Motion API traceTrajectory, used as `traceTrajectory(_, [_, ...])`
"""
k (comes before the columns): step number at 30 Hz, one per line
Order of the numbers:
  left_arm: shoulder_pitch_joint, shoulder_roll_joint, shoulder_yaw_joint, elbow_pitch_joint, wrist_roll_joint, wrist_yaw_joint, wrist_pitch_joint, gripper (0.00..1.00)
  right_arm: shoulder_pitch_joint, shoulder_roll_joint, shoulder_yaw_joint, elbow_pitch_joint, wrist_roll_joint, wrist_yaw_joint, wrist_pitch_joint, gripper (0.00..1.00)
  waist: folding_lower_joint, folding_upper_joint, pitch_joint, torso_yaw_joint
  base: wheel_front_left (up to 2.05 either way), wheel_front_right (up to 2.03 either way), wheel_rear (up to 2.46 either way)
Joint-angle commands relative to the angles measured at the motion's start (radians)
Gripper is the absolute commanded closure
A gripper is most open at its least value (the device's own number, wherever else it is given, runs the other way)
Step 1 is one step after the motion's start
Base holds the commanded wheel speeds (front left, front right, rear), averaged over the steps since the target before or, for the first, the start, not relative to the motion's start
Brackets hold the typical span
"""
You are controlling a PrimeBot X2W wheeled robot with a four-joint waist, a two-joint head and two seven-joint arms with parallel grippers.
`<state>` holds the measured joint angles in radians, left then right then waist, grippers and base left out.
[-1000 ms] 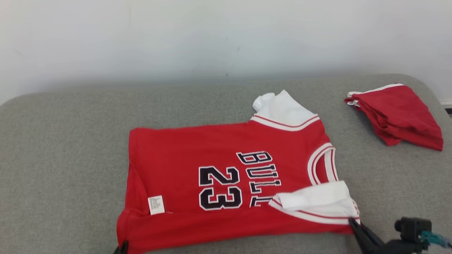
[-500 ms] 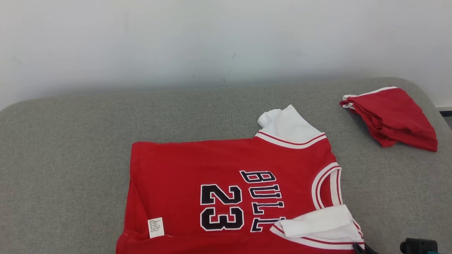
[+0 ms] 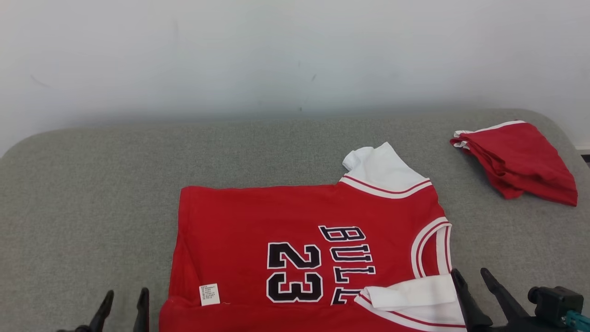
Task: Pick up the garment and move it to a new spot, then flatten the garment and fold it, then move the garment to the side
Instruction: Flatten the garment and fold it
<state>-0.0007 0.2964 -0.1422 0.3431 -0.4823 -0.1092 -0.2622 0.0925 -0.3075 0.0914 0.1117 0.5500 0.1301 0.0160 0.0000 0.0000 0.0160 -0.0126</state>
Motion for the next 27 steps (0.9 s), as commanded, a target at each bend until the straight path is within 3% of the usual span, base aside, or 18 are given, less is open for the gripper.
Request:
traceTrajectory(1, [0.020,-0.013,0.024,-0.029,0.031,0.010,-0.002,0.00,-0.012,0.013,-0.001,-0.002,-0.011,0.001,-0.023,0.00,0.0000,0.0000,-0.003,0.003,0.00,0.00,0.00])
traceTrajectory(8, [0.070,-0.109,0.163,-0.181,0.199,0.022,-0.002,0.00,-0.040,0.090,0.020,0.053,-0.028,0.001,-0.163,0.00,0.0000,0.0000,-0.003,0.002,0.00,0.00,0.00])
traceTrajectory(16, [0.100,-0.208,0.244,-0.221,0.312,0.033,-0.002,0.00,-0.056,0.142,0.011,0.117,-0.128,0.001,-0.275,0.00,0.0000,0.0000,-0.005,0.003,0.00,0.00,0.00])
traceTrajectory(27, [0.054,-0.241,0.269,-0.158,0.345,0.013,-0.002,0.00,-0.076,0.198,-0.021,0.111,-0.198,0.001,-0.283,0.00,0.0000,0.0000,0.023,-0.005,0.00,0.00,0.00])
